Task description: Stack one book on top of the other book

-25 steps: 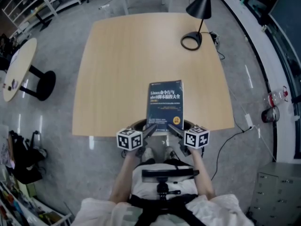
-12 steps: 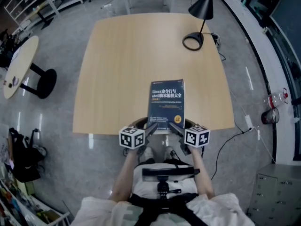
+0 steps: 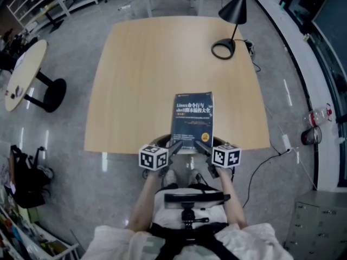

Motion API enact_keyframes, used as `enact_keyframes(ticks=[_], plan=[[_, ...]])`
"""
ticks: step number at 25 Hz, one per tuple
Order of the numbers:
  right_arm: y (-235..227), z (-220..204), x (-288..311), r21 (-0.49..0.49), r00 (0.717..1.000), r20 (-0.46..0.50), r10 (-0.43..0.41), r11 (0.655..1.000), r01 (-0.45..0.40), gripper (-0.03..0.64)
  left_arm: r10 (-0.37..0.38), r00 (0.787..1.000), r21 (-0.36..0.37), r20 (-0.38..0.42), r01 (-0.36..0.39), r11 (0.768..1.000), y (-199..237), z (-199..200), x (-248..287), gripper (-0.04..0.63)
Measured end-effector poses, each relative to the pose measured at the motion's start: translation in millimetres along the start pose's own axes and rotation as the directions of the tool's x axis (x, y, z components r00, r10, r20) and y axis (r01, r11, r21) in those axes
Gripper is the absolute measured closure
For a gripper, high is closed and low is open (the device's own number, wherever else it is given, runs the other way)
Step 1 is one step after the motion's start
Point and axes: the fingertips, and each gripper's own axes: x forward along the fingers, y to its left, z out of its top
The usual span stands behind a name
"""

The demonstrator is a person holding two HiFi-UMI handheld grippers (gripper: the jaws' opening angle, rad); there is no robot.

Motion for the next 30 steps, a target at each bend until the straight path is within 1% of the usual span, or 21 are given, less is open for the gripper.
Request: enact_keyframes(ticks=[3,4,5,6,7,8,10,13,14,15,17,18,20,22,23,24,25,27,29,30], plan=[[-4,0,-2,-0.022,0.999,0.000,-0.039,0.999,0.039,0.247,0.008,1.000,0.004,0.000,-0.008,1.000,-1,1,0,0.330],[-6,1,-3,-0.066,0.997,0.003,-0.071,0.995,0.071,0.242,0.010,1.000,0.003,0.000,-0.010,1.000,0,0,0,0.330],[-9,3,-4,-0.144,0.993,0.015,-0.114,0.983,0.115,0.236,0.012,1.000,0.002,0.000,-0.012,1.000,1,-1,0,0.330],[-9,7,-5,-0.237,0.988,0.036,-0.153,0.959,0.157,0.222,0.013,1.000,0.000,0.003,-0.013,1.000,2,-1,1,0.330],[-8,11,-5,-0.308,0.983,0.059,-0.174,0.933,0.183,0.222,0.013,1.000,-0.003,0.009,-0.013,1.000,3,-1,1,0.330],[-6,14,-5,-0.335,0.982,0.071,-0.173,0.924,0.186,0.222,0.015,1.000,-0.008,0.016,-0.014,1.000,3,-1,2,0.330],[-3,16,-5,-0.302,0.986,0.075,-0.149,0.939,0.165,0.222,0.016,1.000,-0.014,0.021,-0.015,1.000,3,-3,3,0.330],[-4,15,-8,-0.275,0.986,0.080,-0.146,0.948,0.163,0.222,0.023,0.999,-0.011,0.029,-0.023,1.000,3,-3,2,0.330],[-5,17,-9,-0.256,0.986,0.087,-0.145,0.953,0.163,0.222,0.032,0.998,-0.013,0.055,-0.032,0.999,4,1,0,0.330],[-6,19,-11,-0.235,0.985,0.095,-0.142,0.959,0.161,0.222,0.044,0.994,-0.018,0.100,-0.043,0.999,5,9,-5,0.330],[-6,24,-16,-0.211,0.984,0.114,-0.137,0.965,0.158,0.222,0.066,0.976,-0.021,0.209,-0.063,0.998,6,30,-17,0.330],[-5,28,-20,-0.209,0.983,0.127,-0.134,0.965,0.159,0.222,0.076,0.964,-0.006,0.255,-0.077,0.997,5,42,-23,0.330],[1,41,-27,-0.196,0.979,0.167,-0.114,0.970,0.146,0.222,0.097,0.939,0.048,0.331,-0.119,0.992,1,68,-35,0.364],[11,61,-37,-0.175,0.969,0.232,-0.082,0.977,0.124,0.235,0.110,0.906,0.098,0.408,-0.163,0.982,-6,96,-48,0.405],[16,74,-44,-0.175,0.958,0.278,-0.070,0.977,0.122,0.274,0.114,0.887,0.119,0.448,-0.185,0.975,-11,110,-54,0.435],[22,87,-53,-0.184,0.942,0.331,-0.063,0.974,0.130,0.337,0.116,0.867,0.138,0.485,-0.207,0.969,-17,122,-60,0.479],[27,99,-63,-0.198,0.923,0.381,-0.057,0.970,0.142,0.452,0.116,0.848,0.154,0.516,-0.225,0.962,-23,133,-65,0.514],[38,118,-78,-0.208,0.895,0.445,-0.032,0.968,0.138,0.499,0.115,0.818,0.177,0.563,-0.255,0.950,-36,148,-72,0.579],[46,131,-86,-0.185,0.875,0.483,-0.004,0.977,0.106,0.506,0.108,0.801,0.195,0.589,-0.271,0.943,-47,159,-73,0.584],[48,135,-89,-0.172,0.866,0.500,-0.002,0.980,0.102,0.541,0.102,0.797,0.204,0.595,-0.272,0.940,-53,162,-71,0.584]])
